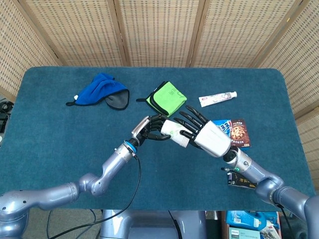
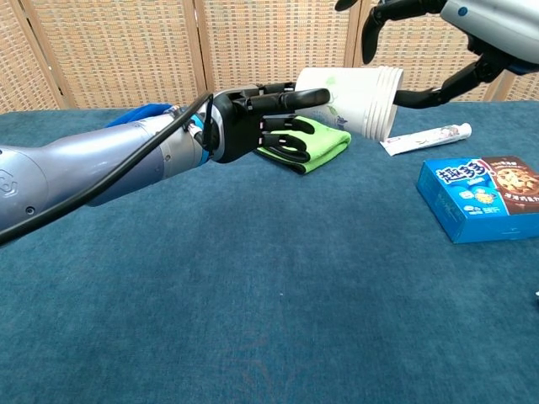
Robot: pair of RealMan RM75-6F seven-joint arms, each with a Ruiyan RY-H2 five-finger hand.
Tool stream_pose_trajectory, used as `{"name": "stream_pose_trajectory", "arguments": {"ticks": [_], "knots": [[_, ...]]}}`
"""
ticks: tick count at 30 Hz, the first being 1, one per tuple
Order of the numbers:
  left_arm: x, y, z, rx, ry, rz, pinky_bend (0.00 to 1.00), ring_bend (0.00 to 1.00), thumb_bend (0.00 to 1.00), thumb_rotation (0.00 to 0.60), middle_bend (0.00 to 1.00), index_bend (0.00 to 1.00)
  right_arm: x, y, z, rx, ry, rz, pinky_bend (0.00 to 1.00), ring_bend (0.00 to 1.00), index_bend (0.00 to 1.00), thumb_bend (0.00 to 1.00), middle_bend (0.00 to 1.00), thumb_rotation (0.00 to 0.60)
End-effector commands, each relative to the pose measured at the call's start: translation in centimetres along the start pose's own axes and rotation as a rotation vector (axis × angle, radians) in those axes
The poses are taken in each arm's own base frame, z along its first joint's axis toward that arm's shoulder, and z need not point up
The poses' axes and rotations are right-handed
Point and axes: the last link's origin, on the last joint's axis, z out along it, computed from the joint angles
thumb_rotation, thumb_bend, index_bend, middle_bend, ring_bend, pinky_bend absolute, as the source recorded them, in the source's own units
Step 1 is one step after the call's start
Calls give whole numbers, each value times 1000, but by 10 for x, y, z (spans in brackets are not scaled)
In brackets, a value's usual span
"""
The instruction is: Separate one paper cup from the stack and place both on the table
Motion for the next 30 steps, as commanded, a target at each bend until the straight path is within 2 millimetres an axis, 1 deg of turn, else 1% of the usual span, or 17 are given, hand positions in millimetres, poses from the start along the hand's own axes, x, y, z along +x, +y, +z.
{"name": "stream_pose_trajectory", "arguments": {"ticks": [1, 7, 12, 20, 25, 30], "knots": [[0, 0, 0, 0, -2, 0, 535, 510, 133, 600, 531, 525, 0, -1, 1, 2, 1, 0, 103, 163, 537, 419, 300, 600], [0, 2, 0, -4, -1, -3, 535, 510, 133, 600, 531, 525, -1, -3, 4, 6, 7, 7, 103, 163, 565, 432, 303, 600], [0, 2, -1, -2, -2, -7, 536, 510, 133, 600, 531, 525, -2, -5, 6, 9, 9, 9, 103, 163, 567, 439, 307, 600], [-1, 2, -1, 1, -4, -7, 536, 510, 134, 600, 531, 525, -3, -6, 8, 15, 18, 6, 116, 166, 586, 524, 322, 600], [0, 0, 0, 6, -2, -10, 536, 510, 134, 600, 531, 525, -6, -6, 8, 13, 20, 11, 121, 166, 590, 545, 329, 600], [-1, -1, 0, 9, -5, -7, 536, 510, 133, 600, 531, 525, -7, -7, 9, 19, 26, 14, 135, 167, 621, 569, 341, 600]]}}
